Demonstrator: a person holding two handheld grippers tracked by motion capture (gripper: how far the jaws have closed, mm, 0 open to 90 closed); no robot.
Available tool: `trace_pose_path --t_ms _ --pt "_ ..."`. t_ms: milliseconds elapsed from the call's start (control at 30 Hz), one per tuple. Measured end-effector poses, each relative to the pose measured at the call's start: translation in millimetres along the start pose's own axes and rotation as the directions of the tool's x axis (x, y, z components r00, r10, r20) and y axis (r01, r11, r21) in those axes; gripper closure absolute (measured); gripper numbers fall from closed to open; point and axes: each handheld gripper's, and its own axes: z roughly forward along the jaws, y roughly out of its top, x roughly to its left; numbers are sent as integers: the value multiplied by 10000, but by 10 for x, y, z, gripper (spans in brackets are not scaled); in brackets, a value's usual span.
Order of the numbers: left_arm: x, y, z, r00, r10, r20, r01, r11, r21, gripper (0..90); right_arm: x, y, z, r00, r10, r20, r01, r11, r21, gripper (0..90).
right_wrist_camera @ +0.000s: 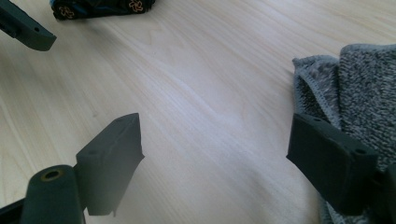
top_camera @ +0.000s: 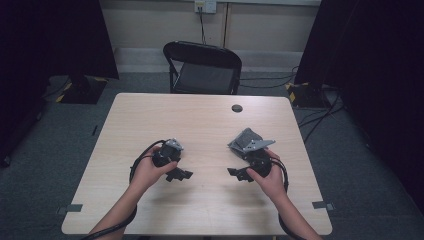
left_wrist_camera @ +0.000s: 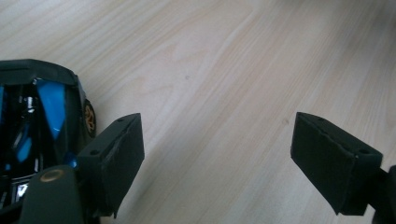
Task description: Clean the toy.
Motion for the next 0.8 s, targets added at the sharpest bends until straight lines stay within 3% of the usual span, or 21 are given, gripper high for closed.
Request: trace_pose_path --t_ms 500,800 --pt "-150 -112 90 9991 255 342 -258 9996 109 173 161 -90 113 9987 -360 -369 370 9990 259 169" --pt "-216 -182 126 9962 695 519 -702 9975 116 173 224 -174 177 9972 -423 -617 454 9977 499 168"
